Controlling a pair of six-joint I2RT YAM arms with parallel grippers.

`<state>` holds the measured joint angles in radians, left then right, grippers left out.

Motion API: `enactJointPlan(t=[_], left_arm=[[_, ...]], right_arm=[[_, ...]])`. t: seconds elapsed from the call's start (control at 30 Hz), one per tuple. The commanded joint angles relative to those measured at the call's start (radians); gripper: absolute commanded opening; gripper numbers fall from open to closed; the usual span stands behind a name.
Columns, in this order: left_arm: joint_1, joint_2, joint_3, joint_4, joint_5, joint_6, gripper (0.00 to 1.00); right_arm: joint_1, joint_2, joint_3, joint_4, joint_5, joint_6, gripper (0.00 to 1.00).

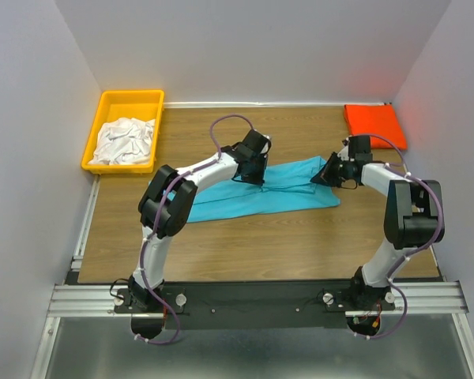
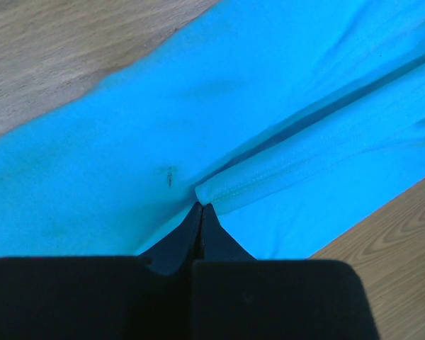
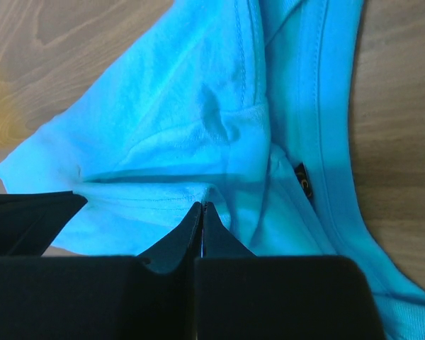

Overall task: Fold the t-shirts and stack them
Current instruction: Fold the tshirt

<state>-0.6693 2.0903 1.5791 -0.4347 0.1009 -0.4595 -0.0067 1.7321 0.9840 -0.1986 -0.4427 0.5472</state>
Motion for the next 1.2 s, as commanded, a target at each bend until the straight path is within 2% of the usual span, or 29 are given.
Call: enactJointPlan(t=[0.0, 0.1, 0.17, 0.2, 0.23, 0.3, 0.37, 0.57, 0.6, 0.67, 0.83, 1.17], left_arm=[[0.013, -0.001, 0.002, 0.024, 0.025, 0.007, 0.04], [0.014, 0.011, 0.022, 0.027, 0.036, 0.016, 0.14], [0.017, 0.016, 0.027, 0.027, 0.046, 0.013, 0.26], [0.019, 0.011, 0.025, 0.036, 0.046, 0.009, 0.37], [0.020, -0.004, 0.015, 0.045, 0.052, 0.012, 0.42], [0.020, -0.024, 0.006, 0.051, 0.043, 0.004, 0.54], [0.022, -0.071, -0.017, 0.066, 0.007, -0.004, 0.61], [0.024, -0.223, -0.102, 0.105, -0.163, -0.018, 0.63], [0.023, -0.240, -0.116, 0.109, -0.182, -0.018, 0.67], [0.027, -0.286, -0.158, 0.114, -0.229, -0.010, 0.68], [0.054, -0.346, -0.275, 0.120, -0.247, -0.010, 0.67], [0.103, -0.453, -0.479, 0.154, -0.251, -0.016, 0.65]], right_arm=[[0.004, 0.049, 0.048, -0.019, 0.009, -0.021, 0.06], [0.004, 0.061, 0.067, -0.019, 0.012, -0.024, 0.11], [0.005, 0.064, 0.073, -0.022, 0.013, -0.029, 0.20], [0.005, 0.061, 0.074, -0.022, 0.015, -0.030, 0.26], [0.004, 0.047, 0.074, -0.025, 0.018, -0.036, 0.34], [0.028, 0.020, 0.071, -0.025, 0.042, -0.046, 0.38], [0.034, -0.035, 0.062, -0.027, 0.073, -0.062, 0.38], [0.105, -0.167, 0.039, -0.025, 0.148, -0.102, 0.38], [0.137, -0.187, 0.035, -0.024, 0.159, -0.105, 0.38], [0.190, -0.195, 0.024, -0.022, 0.160, -0.119, 0.38], [0.286, -0.152, -0.002, -0.006, 0.159, -0.109, 0.28], [0.425, -0.025, -0.002, 0.034, 0.219, -0.073, 0.23]])
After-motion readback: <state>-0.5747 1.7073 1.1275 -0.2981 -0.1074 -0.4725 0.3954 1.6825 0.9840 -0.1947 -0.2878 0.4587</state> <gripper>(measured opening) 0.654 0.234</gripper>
